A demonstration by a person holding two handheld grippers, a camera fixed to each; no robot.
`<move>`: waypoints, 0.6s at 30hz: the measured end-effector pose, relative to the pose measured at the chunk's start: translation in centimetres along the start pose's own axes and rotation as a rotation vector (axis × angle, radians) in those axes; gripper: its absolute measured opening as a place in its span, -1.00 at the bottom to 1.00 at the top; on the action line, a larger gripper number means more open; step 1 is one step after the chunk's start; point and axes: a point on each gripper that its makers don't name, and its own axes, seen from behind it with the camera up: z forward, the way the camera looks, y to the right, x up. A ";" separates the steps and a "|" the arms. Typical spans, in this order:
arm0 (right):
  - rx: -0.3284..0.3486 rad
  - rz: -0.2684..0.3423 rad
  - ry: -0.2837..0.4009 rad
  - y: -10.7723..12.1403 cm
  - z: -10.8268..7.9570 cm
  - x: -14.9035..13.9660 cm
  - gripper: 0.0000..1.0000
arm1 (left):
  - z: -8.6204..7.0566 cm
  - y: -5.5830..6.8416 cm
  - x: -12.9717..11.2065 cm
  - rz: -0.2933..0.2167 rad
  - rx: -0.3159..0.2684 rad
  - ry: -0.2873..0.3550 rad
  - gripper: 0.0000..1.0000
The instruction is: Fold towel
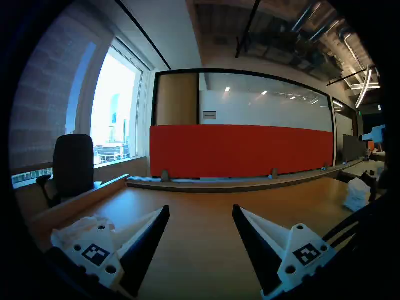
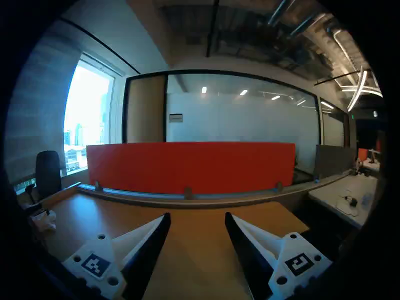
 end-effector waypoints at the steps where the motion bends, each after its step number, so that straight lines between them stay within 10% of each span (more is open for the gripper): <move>1: 0.002 0.002 -0.005 0.0 0.0 -0.5 0.67 | 0.0 0.0 -0.5 -0.001 0.001 0.000 0.86; 18: 0.029 -0.010 -0.007 -1.0 0.6 -4.1 0.67 | 0.4 -0.5 -5.0 -0.017 0.012 0.007 0.86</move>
